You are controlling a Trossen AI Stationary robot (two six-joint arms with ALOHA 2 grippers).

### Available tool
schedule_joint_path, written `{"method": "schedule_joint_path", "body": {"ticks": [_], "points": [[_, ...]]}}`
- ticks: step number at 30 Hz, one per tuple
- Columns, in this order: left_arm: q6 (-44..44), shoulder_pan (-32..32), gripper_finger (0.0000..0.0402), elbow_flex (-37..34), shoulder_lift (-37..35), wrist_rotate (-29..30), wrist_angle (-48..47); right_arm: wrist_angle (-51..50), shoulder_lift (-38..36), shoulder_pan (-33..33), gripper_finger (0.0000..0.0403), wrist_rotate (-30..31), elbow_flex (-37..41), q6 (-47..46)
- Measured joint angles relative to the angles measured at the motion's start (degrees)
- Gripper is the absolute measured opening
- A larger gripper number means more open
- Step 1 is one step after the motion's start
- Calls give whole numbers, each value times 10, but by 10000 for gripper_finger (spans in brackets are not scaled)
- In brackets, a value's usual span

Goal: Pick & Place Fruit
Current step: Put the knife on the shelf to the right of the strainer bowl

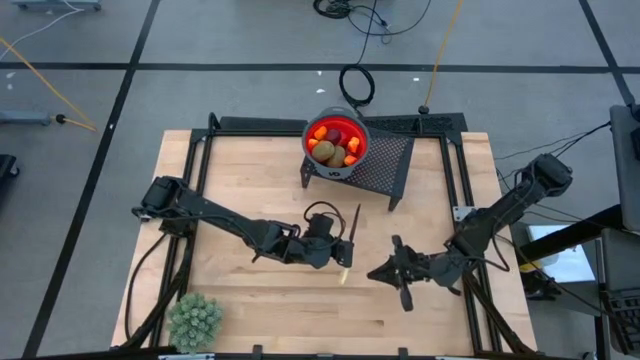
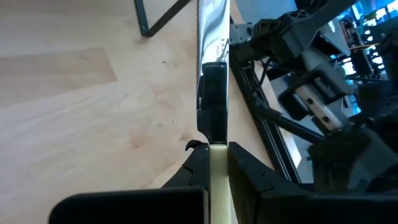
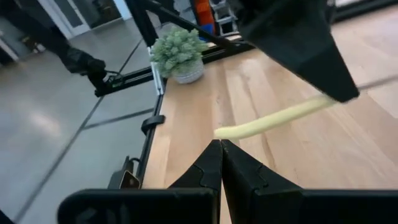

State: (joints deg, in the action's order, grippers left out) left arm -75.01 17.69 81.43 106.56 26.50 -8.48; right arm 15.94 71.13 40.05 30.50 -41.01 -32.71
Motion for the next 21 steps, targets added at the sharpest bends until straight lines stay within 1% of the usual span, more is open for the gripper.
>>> {"method": "schedule_joint_path", "body": {"ticks": [5, 9, 14, 18, 21], "points": [[10, 0, 21, 0, 0, 17, -4, -17, 0, -19, 3, -7, 0, -34], [13, 1, 21, 0, 0, 22, -4, -39, 0, -31, 27, -7, 0, -66], [18, 1, 21, 0, 0, 27, -4, -51, 0, -48, 90, -36, 0, -103], [19, 4, 21, 0, 0, 44, -3, -51, 0, -65, 145, -38, 0, -150], [19, 5, 21, 0, 0, 59, -4, -51, 0, -75, 173, -52, 0, -170]]}}
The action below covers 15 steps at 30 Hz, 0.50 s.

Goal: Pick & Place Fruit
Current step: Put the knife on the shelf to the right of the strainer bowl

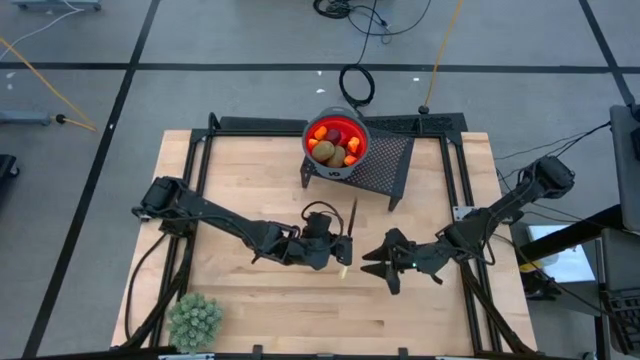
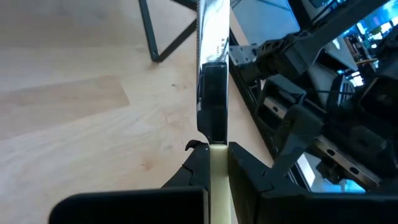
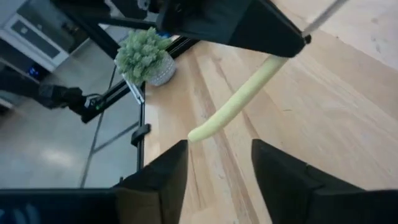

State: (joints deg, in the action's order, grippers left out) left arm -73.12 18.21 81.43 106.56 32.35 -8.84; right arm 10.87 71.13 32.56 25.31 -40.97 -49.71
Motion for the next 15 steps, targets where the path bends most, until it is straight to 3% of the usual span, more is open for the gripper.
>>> {"method": "schedule_joint_path", "body": {"ticks": [6, 15], "points": [[13, 1, 21, 0, 0, 32, 0, 0, 0, -14, 189, 32, 0, -23], [24, 3, 21, 0, 0, 71, 1, 12, 7, -19, 176, 67, 0, -36]]}}
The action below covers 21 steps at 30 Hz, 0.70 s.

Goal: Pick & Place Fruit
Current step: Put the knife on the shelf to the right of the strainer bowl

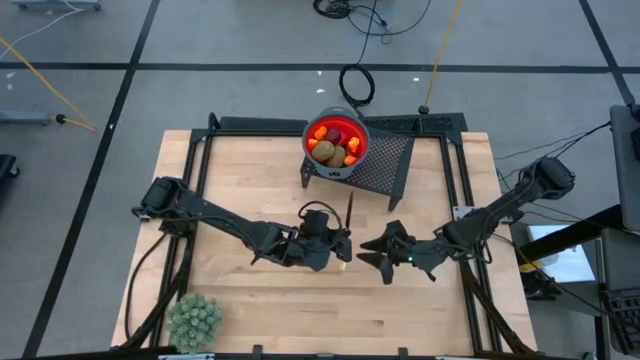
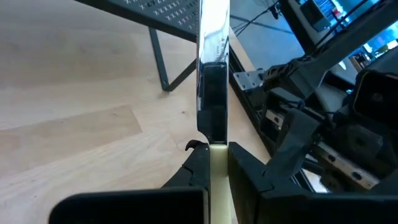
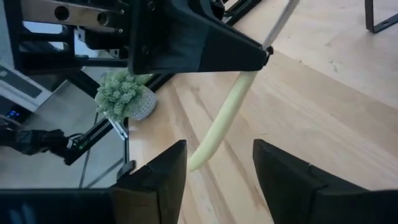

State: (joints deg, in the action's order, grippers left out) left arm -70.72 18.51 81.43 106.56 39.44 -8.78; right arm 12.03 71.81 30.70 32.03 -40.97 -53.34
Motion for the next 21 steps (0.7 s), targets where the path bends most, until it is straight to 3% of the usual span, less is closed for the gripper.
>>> {"method": "schedule_joint_path", "body": {"ticks": [10, 21], "points": [[56, 4, 21, 25, 0, 46, -10, 76, 54, -1, 164, 27, 1, 15], [62, 4, 21, 26, 0, 47, -24, 83, 58, -23, 164, 56, 1, 15]]}}
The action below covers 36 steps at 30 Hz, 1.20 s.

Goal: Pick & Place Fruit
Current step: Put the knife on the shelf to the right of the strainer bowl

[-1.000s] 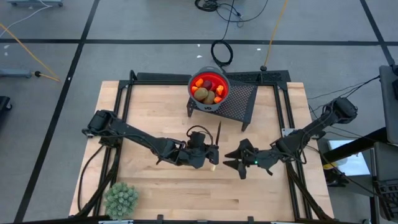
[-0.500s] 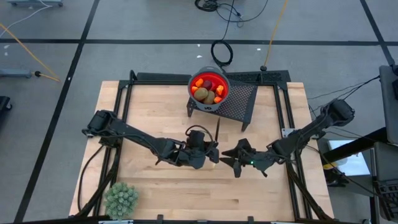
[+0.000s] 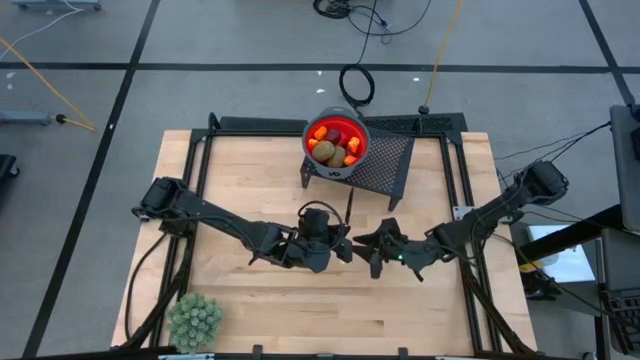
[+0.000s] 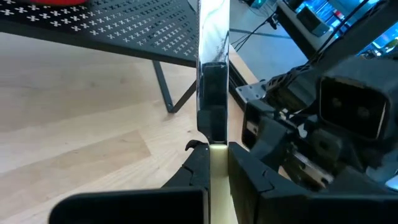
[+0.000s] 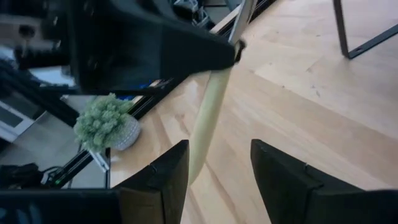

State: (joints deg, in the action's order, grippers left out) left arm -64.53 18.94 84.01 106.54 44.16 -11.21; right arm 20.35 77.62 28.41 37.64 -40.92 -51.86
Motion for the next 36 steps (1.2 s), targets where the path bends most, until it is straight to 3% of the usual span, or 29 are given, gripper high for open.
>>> {"method": "schedule_joint_path", "body": {"ticks": [30, 36], "points": [[2, -13, 21, 0, 0, 0, -15, 46, 21, -33, 164, -17, -1, -6], [-3, -13, 21, 0, 0, 0, -15, 47, 21, -33, 148, -16, -1, -11]]}}
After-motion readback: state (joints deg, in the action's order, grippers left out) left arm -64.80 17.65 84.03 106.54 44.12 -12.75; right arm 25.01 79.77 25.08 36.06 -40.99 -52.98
